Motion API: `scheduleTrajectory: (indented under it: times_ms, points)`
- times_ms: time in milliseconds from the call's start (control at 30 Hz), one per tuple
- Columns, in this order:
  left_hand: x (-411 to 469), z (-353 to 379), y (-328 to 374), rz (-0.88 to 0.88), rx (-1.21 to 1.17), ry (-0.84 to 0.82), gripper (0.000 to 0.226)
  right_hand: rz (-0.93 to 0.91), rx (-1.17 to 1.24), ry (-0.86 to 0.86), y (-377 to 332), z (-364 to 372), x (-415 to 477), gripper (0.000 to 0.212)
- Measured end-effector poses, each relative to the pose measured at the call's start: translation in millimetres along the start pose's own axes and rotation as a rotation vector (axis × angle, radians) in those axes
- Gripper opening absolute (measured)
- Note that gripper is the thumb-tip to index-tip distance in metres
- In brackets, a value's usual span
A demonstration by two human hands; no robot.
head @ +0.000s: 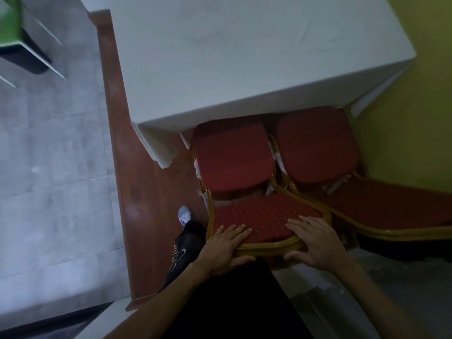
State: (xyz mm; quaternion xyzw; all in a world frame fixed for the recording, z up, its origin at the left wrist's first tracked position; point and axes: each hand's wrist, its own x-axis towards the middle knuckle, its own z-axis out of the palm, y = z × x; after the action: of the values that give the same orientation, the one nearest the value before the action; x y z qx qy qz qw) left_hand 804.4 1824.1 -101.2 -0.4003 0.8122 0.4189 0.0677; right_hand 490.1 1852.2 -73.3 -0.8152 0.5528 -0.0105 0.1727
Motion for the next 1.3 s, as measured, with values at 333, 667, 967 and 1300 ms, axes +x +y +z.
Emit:
scheduleTrajectory:
  times_ms: [333,667,967,1300]
  points:
    - [26.1,-21.0,-7.6,-0.044,-0.042,0.124,0.085,-0.040,0.016,0.011,26.4,-8.2,42.7,0.083]
    - [38.3,-48.6,-25.2,-0.113,-0.047,0.266,0.080,-0.119,0.012,0.021,32.1,-25.5,98.5,0.080]
    - [35.4,-50.4,-20.0,-0.147,-0.061,0.320,0.080,-0.163,0.007,0.006,31.9,-26.3,105.8,0.081]
    - [33.4,-54.9,-2.0,-0.296,-0.027,0.419,0.076,-0.143,0.072,0.012,23.0,-37.8,108.4,0.079]
